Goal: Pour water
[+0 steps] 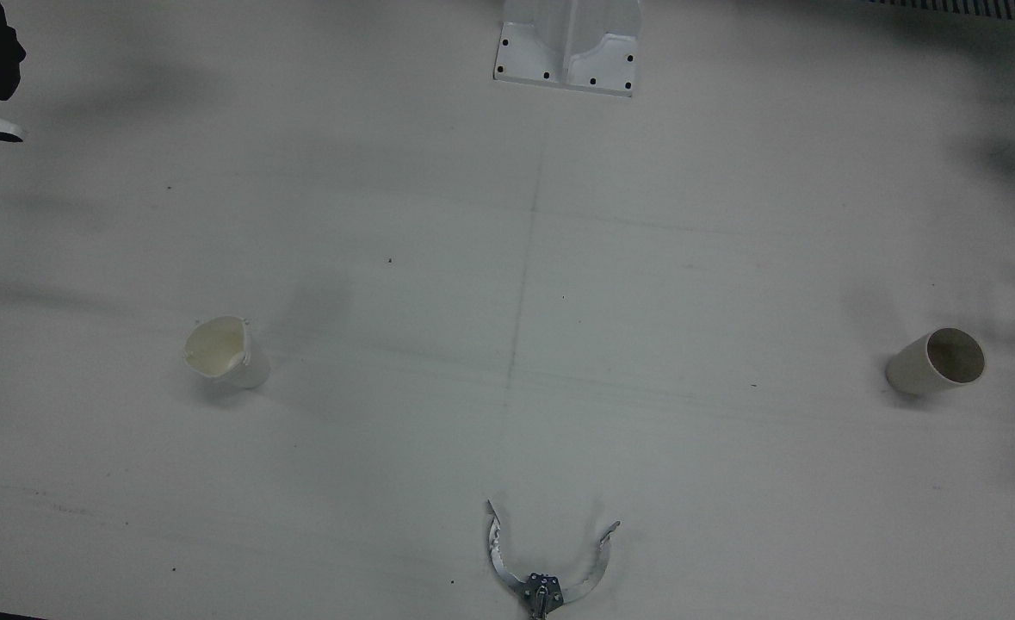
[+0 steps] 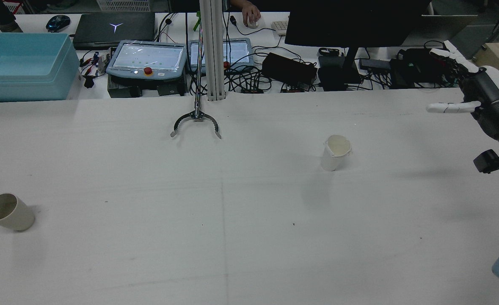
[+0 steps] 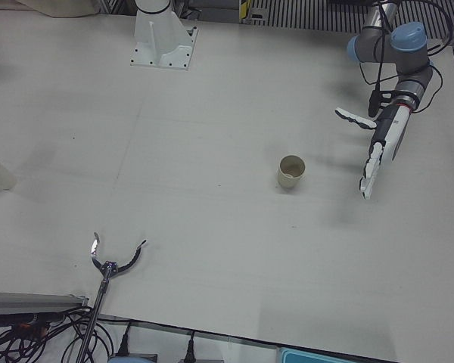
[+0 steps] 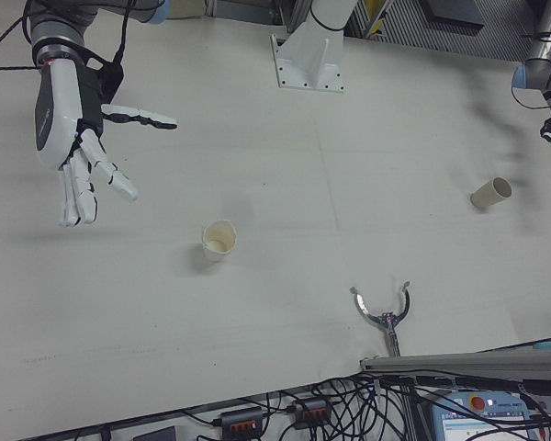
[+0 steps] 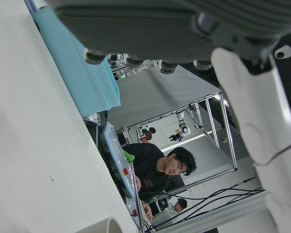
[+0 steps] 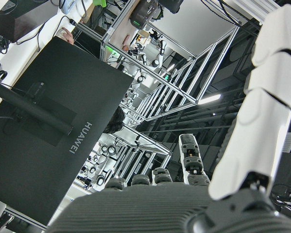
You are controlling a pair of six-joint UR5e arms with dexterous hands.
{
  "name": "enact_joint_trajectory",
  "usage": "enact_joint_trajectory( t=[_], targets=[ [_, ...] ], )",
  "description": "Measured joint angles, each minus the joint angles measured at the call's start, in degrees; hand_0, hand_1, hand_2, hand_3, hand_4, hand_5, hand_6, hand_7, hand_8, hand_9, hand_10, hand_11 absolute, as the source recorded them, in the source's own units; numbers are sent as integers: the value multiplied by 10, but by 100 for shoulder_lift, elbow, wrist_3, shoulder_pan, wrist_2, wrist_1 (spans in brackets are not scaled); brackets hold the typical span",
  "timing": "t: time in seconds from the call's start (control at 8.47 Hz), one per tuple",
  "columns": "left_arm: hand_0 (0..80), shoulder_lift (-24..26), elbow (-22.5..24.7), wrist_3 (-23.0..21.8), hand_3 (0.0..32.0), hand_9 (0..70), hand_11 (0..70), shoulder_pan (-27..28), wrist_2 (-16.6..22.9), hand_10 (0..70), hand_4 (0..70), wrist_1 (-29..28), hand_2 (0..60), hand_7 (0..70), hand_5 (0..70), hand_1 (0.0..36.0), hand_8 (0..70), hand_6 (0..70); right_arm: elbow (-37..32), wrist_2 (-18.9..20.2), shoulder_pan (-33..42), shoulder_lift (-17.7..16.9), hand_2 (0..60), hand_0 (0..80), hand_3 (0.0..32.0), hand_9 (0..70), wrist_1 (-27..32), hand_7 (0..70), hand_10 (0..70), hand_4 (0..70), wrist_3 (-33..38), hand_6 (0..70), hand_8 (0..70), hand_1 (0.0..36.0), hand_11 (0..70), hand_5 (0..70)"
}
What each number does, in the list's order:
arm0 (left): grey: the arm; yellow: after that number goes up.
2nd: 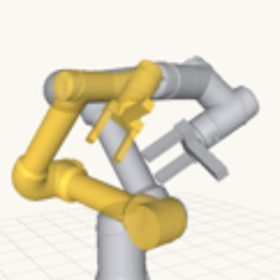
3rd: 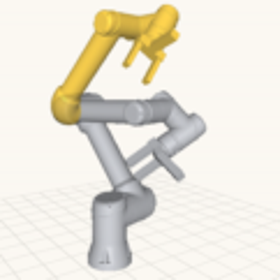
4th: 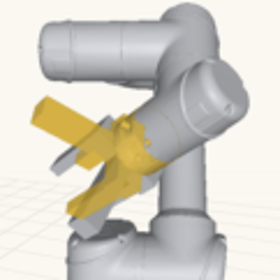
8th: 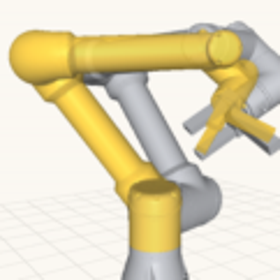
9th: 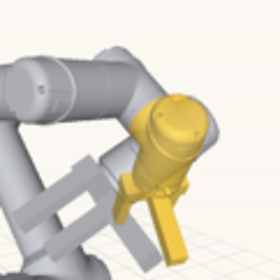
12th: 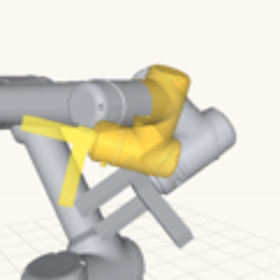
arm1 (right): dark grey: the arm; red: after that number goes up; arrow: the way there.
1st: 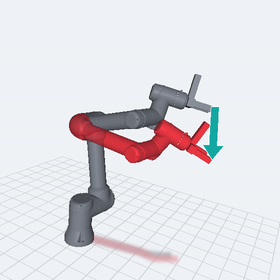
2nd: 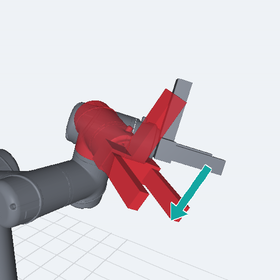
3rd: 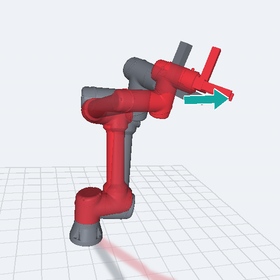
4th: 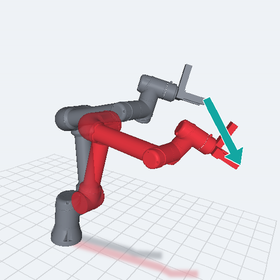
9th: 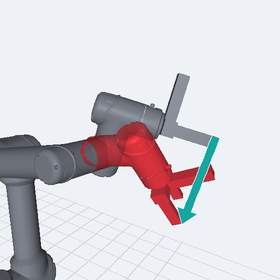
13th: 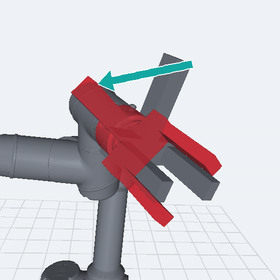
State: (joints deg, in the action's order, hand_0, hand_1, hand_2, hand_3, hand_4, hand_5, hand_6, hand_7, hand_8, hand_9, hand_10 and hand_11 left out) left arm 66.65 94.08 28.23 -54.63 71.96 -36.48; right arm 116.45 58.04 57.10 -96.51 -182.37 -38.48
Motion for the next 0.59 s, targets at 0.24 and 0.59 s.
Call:
enact_joint_trajectory(
  t=[0.24, 0.59],
  targets=[
    [508, 8, -171, 612, 192, 0, 0, 88, -43, 0, 34, -382, 0, 46, 23, 98, 0, 0, 1, -3, -4, 0, 85, 497, 0, 11, 0, 80, 0, 106, 5, 10, 0, 161, 0, 134],
    [487, 165, -317, 1179, 128, 0, 0, 527, -70, 0, 71, -553, 0, 44, 35, 92, 0, 0, -10, 4, -1, -2, 88, 493, 0, 8, 0, 73, 0, 107, 7, 9, 0, 158, 0, 131]
  ],
)
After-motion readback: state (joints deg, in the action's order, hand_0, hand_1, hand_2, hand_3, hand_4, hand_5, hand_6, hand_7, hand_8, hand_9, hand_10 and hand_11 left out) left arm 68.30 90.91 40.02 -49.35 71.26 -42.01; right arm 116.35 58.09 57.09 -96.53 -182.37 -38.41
